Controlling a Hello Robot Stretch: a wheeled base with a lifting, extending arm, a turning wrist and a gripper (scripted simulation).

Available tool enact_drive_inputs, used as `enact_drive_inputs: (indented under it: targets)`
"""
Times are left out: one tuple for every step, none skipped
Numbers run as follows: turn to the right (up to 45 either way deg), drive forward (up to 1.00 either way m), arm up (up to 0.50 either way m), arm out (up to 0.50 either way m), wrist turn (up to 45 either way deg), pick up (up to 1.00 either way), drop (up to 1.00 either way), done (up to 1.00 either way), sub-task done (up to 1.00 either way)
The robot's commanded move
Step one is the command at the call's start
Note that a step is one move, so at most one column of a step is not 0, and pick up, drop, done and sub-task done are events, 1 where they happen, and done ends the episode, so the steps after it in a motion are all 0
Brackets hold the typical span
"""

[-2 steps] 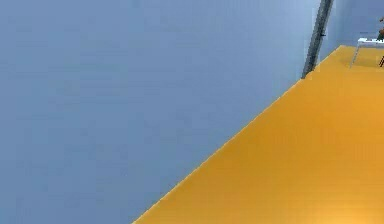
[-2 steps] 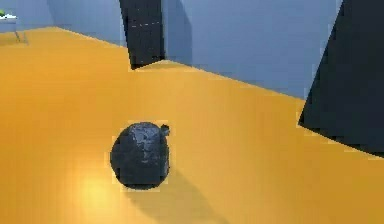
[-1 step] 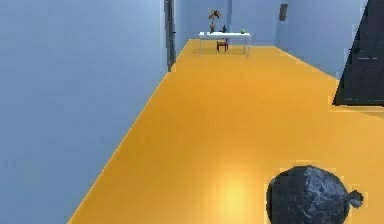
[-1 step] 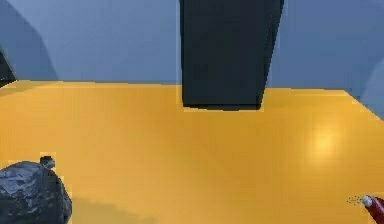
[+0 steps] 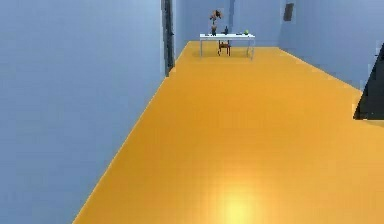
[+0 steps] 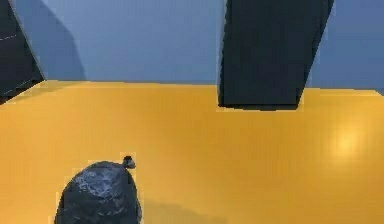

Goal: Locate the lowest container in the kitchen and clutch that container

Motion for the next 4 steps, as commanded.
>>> enact_drive_inputs:
  targets:
    - [3.0,0.0,0.0,0.0,0.0,0.0,0.0,0.0,0.0]
    - [0.0,1.0,0.0,0.0,0.0,0.0,0.0,0.0,0.0]
    - [6.0,0.0,0.0,0.0,0.0,0.0,0.0,0.0,0.0]
    - [0.0,1.0,0.0,0.0,0.0,0.0,0.0,0.0,0.0]
